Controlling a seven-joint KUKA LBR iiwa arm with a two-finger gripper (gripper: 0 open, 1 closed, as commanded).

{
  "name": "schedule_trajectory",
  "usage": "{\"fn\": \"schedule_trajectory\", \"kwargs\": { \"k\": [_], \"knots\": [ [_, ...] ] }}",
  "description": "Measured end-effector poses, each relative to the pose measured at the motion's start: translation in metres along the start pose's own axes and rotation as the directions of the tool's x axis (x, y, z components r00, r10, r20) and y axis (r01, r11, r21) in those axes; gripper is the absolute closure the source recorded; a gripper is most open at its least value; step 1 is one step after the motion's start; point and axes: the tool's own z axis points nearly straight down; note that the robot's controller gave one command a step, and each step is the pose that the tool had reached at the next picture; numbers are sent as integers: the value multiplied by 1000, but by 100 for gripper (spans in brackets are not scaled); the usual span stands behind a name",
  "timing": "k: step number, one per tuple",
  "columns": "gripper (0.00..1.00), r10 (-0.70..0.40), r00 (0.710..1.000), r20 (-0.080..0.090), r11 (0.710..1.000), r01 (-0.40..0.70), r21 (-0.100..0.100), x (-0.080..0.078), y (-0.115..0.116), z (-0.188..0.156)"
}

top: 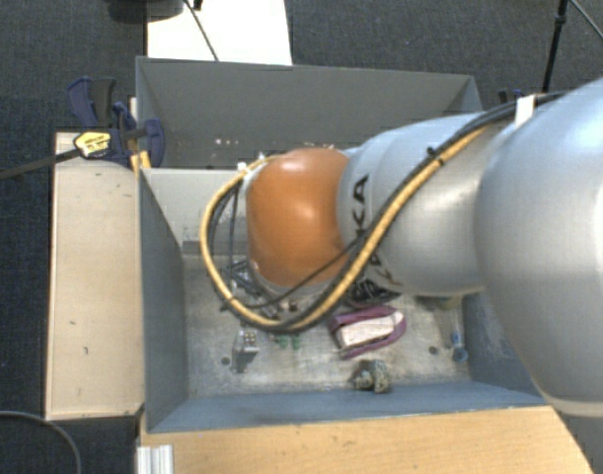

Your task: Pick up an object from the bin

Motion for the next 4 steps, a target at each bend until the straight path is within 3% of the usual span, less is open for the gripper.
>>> {"fn": "schedule_trajectory", "kwargs": {
  "k": [1,2,3,4],
  "knots": [
    [0,-98,995,3,995,98,3,-48,-58,67],
    [0,-20,1000,16,1000,20,-3,-37,-128,73],
    [0,-23,1000,16,1000,23,-4,-1,-93,73],
    [100,-15,1000,22,1000,15,-4,-4,-95,71]
  ]
}}
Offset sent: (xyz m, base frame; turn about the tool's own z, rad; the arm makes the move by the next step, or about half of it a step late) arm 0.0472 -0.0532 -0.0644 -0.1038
